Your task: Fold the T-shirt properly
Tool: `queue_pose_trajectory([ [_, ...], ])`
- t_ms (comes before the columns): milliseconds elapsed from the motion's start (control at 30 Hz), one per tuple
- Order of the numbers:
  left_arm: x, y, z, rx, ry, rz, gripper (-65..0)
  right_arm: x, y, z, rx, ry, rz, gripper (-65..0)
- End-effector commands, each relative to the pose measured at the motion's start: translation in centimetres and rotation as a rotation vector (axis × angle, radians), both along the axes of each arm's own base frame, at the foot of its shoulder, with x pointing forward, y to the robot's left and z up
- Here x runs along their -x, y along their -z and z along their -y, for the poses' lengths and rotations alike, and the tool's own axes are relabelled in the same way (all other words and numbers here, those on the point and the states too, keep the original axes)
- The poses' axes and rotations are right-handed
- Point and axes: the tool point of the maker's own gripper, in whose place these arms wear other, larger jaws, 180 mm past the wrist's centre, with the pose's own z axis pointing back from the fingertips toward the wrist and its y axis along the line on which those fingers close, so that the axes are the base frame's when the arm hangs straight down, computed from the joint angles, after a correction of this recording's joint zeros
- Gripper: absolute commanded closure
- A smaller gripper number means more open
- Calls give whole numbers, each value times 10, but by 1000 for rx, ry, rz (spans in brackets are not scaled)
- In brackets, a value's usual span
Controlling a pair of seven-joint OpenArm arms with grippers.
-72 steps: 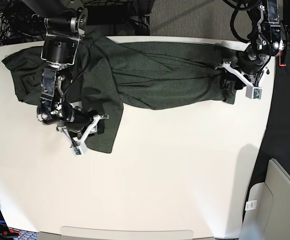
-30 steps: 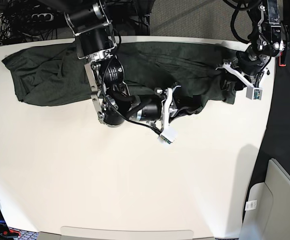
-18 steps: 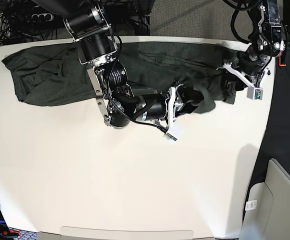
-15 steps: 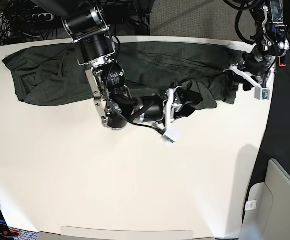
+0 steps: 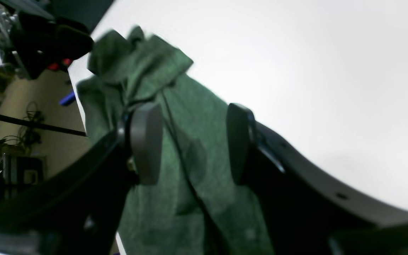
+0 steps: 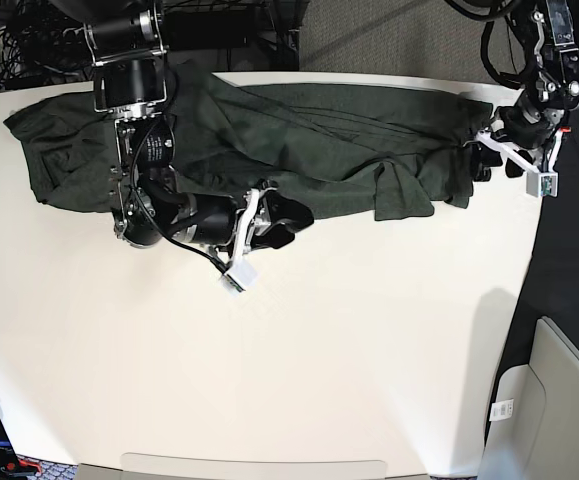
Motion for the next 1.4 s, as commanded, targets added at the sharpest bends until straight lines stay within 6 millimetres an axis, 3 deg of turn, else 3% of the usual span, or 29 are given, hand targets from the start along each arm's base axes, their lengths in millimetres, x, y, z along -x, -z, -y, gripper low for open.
queue_pose_trajectory([
  [0, -7, -12, -4, -19, 8, 42, -373, -8, -23, -12, -64, -10, 55, -299],
  [200, -7, -11, -2, -15, 13, 40, -373, -10, -42, -55, -134, -34, 70, -298],
  [300, -7, -11, -1, -12, 12, 40, -373, -13, -34, -74, -91, -45, 58, -298],
  [500, -6, -11, -3, -16, 7, 39, -373, -15, -8, -67, 12, -43, 25, -298],
  [667, -5, -10, -3, -16, 7, 38, -372, -2, 7, -86, 11, -96, -11, -298],
  [867, -5, -9, -1, -14, 12, 35, -372, 21, 3, -122, 9, -219, 45, -298],
  [1067, -5, -9, -1, -12, 12, 36, -371, 21, -11, -139, -6, -265, 111, -298],
  [1367, -5, -9, -1, -11, 12, 36, -371, 24, 37, -135, 18, -235, -34, -273],
])
